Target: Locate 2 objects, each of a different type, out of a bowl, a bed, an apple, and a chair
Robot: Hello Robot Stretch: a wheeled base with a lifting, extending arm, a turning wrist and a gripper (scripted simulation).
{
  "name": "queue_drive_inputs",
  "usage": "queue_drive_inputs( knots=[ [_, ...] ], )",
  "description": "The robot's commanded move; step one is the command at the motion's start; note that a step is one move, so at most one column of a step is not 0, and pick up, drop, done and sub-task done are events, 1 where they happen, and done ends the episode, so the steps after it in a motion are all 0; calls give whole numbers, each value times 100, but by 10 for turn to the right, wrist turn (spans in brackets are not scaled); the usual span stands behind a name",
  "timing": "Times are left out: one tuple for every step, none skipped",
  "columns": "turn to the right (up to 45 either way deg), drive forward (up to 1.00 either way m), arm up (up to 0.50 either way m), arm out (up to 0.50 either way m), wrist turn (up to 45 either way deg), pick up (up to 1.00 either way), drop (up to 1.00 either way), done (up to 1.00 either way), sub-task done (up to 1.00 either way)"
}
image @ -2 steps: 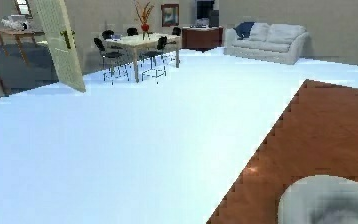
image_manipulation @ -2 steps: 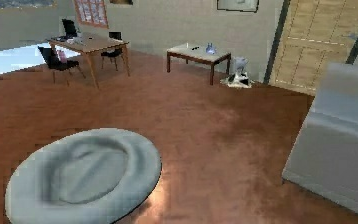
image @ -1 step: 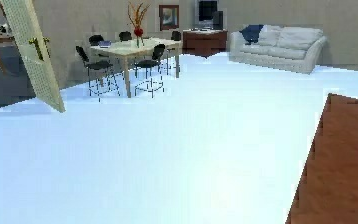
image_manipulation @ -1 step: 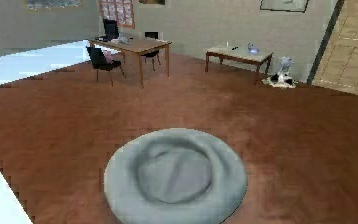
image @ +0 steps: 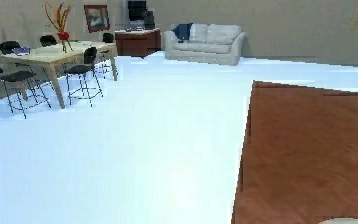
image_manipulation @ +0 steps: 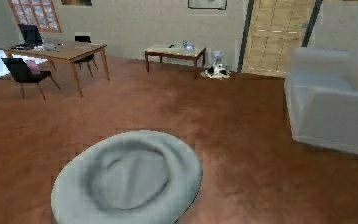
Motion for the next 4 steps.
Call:
queue_drive_inputs(
  knots=[
    [0, 25, 0, 0, 0, 0, 0, 0, 0],
    [240, 0, 0, 0, 0, 0, 0, 0, 0],
    [0, 100, 0, 0, 0, 0, 0, 0, 0],
    [60, 0, 0, 0, 0, 0, 0, 0, 0]
  ],
)
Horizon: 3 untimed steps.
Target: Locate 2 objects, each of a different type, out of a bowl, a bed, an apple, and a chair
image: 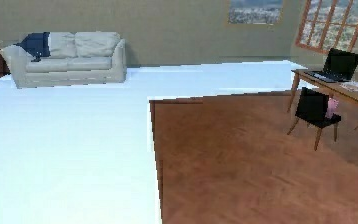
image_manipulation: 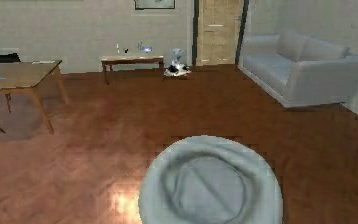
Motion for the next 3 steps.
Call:
queue_drive_inputs(
  knots=[
    [0, 5, 0, 0, 0, 0, 0, 0, 0],
    [330, 0, 0, 0, 0, 0, 0, 0, 0],
    [0, 55, 0, 0, 0, 0, 0, 0, 0]
  ],
)
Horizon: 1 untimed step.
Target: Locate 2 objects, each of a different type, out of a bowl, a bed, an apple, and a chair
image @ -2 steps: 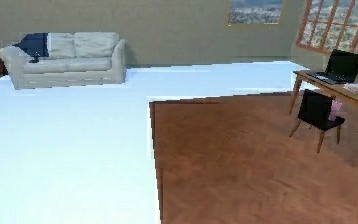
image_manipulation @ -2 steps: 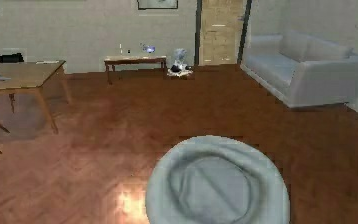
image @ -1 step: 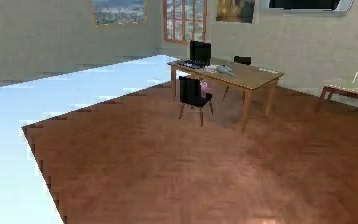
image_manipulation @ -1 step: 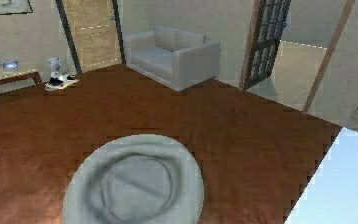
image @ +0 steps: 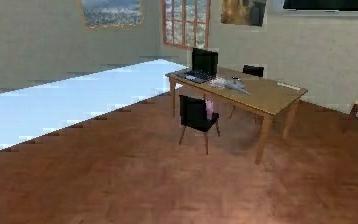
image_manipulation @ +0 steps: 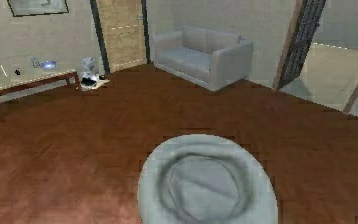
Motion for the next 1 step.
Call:
queue_drive_inputs(
  knots=[
    [360, 0, 0, 0, 0, 0, 0, 0, 0]
  ],
)
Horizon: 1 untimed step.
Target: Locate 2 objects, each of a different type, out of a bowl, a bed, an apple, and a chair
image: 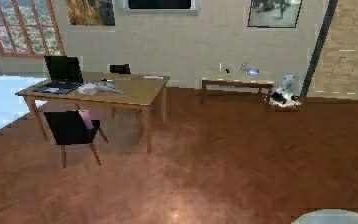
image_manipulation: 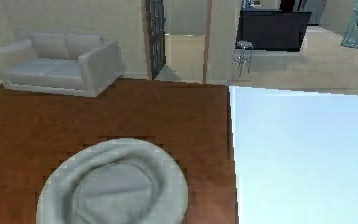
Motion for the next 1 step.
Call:
queue_drive_inputs(
  knots=[
    [0, 100, 0, 0, 0, 0, 0, 0, 0]
  ],
)
